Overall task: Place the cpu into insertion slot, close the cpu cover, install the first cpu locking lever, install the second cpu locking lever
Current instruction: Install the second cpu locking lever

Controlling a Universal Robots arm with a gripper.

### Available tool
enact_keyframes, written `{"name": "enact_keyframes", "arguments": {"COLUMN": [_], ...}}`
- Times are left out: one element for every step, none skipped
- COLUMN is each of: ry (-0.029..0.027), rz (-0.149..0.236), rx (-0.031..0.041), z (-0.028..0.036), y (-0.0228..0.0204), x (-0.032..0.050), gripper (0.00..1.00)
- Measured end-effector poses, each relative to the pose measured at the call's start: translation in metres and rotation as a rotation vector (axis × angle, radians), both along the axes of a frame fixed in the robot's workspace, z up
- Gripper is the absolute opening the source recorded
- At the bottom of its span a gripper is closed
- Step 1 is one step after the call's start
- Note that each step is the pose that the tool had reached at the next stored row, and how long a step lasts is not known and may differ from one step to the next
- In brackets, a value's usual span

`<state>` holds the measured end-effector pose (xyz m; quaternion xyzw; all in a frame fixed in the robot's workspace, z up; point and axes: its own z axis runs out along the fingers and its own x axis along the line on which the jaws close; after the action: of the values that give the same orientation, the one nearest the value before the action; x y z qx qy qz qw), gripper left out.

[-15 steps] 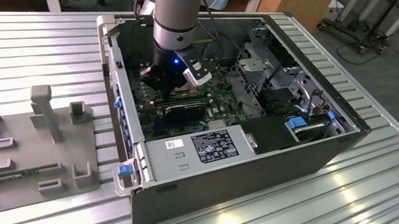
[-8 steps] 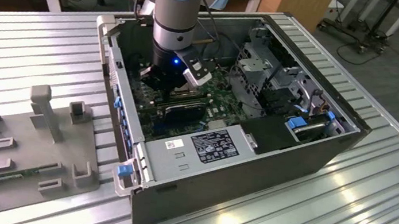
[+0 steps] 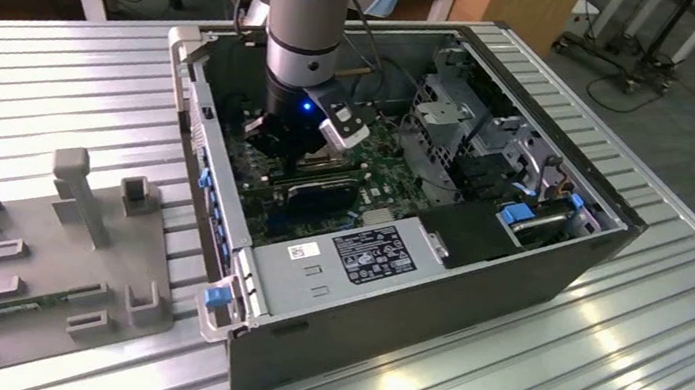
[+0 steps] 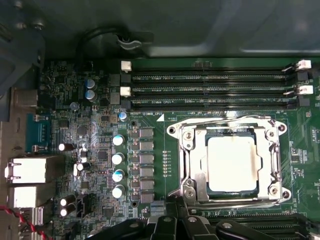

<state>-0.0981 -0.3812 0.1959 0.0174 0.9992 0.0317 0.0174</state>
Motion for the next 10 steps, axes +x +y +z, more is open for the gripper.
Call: {"name": "enact_keyframes", "arguments": {"ry": [0.0001,0.0001,0.0000,0.0000,0.0000,0.0000,0.0000,0.0000,0.0000,0.0000], "rz": [0.000,0.000,0.000,0.000,0.000,0.000,0.000,0.000,0.000,0.000], "rx": [-0.0015,-0.0020,-0.0022,-0.0023,-0.0025,-0.0027,-0.0029,-0.0029,-0.0029,-0.0029], "z": [0.0000,0.0001,0.0000,0.0000,0.0000,0.0000,0.0000,0.0000,0.0000,0.0000], "y": [-0.0001,-0.0001,-0.0001,0.0000,0.0000,0.0000,0.0000,0.0000,0.0000,0.0000], "x": [0.0000,0.0000,0.0000,0.0000,0.0000,0.0000,0.0000,0.0000,0.0000,0.0000], "gripper": [0.11,0.11,0.11,0.11,0.11,0.11,0.11,0.11,0.11,0.11]}}
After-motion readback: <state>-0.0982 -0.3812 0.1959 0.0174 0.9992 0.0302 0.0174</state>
